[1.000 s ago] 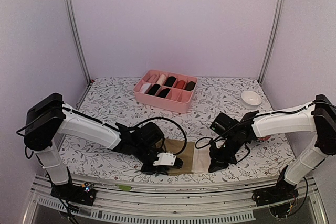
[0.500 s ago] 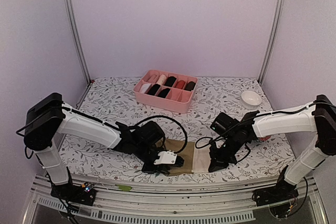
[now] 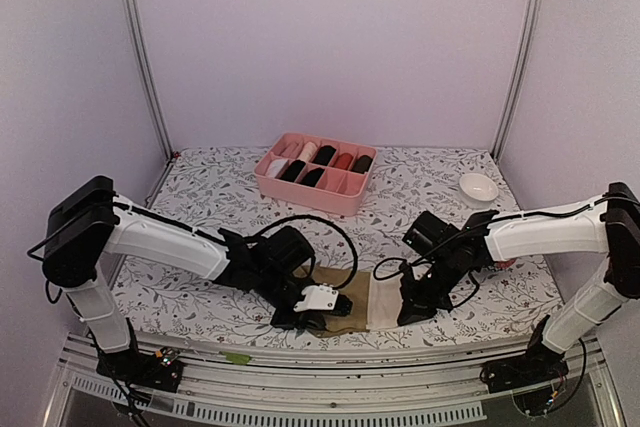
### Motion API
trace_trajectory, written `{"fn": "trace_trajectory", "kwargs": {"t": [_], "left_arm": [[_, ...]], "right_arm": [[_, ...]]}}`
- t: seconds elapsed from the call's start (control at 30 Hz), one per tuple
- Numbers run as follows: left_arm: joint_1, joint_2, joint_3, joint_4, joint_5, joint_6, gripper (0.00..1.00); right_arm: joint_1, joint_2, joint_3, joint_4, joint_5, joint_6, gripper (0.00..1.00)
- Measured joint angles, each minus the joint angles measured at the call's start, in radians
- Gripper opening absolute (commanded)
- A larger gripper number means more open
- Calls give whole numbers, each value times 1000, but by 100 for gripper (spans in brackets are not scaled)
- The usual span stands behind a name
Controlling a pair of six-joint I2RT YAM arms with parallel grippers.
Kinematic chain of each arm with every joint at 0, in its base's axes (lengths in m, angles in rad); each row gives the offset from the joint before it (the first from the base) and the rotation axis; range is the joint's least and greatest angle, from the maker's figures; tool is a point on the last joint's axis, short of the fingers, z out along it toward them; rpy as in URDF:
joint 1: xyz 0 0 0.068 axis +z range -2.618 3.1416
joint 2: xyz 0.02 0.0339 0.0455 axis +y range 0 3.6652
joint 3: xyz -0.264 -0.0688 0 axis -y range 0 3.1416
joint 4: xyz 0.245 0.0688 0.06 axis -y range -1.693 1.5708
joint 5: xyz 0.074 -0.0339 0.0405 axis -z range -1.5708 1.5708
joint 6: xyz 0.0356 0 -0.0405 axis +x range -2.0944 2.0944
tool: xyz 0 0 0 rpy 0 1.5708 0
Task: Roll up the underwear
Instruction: Adjust the underwear at the center of the board, then smooth out the underwear at the center of the board.
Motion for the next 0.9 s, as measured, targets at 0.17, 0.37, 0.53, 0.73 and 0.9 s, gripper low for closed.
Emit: {"fn": "trace_trajectory", "kwargs": {"t": [0.17,0.37,0.53,0.73,0.9], "left_arm": [[0,-7,6,-10,27,9,0],[0,-14,7,-18,37,14,0],[0,-46,6,-23,38,18,0],[0,-69,6,-22,60,26,0],[0,-55,14,-44,92,40,0]], "right_arm": [[-13,-13,0,-4,11,-2,0],[-18,-13,0,-14,17,-13,0],[-29,-14,-4,-25,26,-24,0],[-36,-18,-9,-35,36,-28,0],[-36,-18,-9,-35,36,-32,0]]}}
